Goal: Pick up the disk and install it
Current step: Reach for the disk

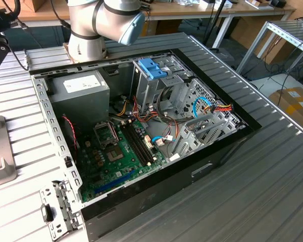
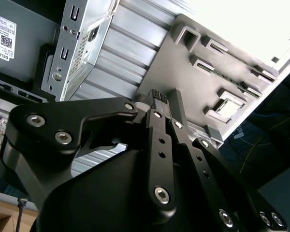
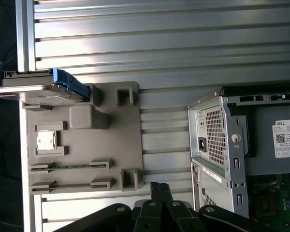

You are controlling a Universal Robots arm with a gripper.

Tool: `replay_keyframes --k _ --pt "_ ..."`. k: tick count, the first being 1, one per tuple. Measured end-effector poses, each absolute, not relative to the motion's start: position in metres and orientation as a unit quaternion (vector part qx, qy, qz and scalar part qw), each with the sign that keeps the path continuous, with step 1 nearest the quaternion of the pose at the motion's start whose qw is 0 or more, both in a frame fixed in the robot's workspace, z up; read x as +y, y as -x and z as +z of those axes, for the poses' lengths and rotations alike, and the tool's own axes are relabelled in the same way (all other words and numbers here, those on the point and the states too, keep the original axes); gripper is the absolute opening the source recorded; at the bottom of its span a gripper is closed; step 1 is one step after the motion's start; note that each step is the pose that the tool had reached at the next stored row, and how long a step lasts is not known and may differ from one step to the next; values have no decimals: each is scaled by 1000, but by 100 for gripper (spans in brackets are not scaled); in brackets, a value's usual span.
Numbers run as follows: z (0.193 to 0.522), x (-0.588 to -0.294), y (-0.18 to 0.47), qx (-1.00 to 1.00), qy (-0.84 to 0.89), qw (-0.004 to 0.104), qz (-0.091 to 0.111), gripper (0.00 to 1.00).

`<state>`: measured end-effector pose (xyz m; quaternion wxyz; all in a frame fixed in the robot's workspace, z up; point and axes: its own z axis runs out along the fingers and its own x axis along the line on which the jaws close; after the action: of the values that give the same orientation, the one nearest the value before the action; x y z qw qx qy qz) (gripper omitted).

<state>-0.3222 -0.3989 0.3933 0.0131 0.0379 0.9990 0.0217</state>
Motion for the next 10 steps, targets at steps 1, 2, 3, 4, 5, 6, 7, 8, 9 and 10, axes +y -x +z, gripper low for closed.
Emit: replay_keyframes --k 1,2,3,4,5,6,7,8,9,10 --pt "393 -399 323 999 -38 13 22 10" --pt "393 -399 323 999 -38 13 22 10" --pt "393 -399 324 999 -38 13 22 10" --pt "393 -399 324 999 -38 13 22 10" --pt "393 -399 325 999 -38 13 22 10" --pt "393 -399 325 999 -38 13 22 10" --pt "393 -399 326 999 -38 13 22 10" --pt "393 -399 327 999 -38 13 22 10" --pt "393 -399 327 999 -38 13 22 10" --pt "393 -399 328 999 -38 13 22 10"
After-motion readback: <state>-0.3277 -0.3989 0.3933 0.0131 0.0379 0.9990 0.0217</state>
